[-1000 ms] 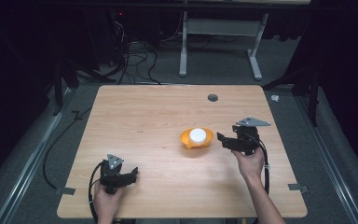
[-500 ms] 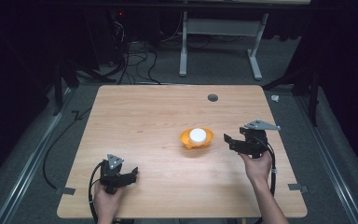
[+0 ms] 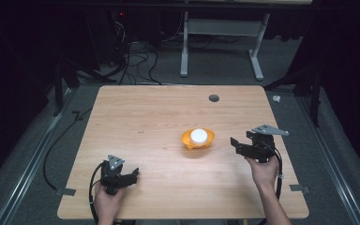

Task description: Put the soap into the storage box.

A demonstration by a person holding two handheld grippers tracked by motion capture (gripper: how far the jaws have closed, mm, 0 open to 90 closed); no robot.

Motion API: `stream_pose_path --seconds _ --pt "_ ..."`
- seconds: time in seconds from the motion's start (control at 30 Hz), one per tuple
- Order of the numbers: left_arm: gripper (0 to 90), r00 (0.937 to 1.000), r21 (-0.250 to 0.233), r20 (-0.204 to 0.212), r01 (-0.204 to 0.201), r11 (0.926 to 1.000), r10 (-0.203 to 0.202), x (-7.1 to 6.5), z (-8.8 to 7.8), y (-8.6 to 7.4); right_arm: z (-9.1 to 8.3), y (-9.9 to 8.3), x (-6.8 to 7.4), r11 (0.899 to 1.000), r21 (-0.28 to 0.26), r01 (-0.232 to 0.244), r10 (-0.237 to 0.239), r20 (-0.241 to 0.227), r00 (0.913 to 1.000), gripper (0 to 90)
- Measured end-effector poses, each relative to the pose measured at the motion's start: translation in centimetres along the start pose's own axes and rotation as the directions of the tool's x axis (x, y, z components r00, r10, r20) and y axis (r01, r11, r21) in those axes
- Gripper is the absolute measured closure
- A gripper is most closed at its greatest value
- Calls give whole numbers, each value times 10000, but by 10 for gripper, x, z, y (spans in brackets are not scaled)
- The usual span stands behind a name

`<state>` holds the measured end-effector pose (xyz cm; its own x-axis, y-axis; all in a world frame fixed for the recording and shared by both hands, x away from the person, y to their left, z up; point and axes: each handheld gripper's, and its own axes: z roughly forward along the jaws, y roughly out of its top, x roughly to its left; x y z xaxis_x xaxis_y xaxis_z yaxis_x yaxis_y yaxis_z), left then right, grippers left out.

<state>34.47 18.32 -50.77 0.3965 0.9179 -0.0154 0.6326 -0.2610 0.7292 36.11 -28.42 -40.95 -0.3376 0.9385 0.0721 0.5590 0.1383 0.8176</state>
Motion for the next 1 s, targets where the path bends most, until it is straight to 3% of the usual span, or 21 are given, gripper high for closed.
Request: stream_pose_path --seconds 1.0 --pt "174 10000 -2 0 0 10000 0 0 0 0 -20 -30 -24 9961 -149 -869 872 218 9960 289"
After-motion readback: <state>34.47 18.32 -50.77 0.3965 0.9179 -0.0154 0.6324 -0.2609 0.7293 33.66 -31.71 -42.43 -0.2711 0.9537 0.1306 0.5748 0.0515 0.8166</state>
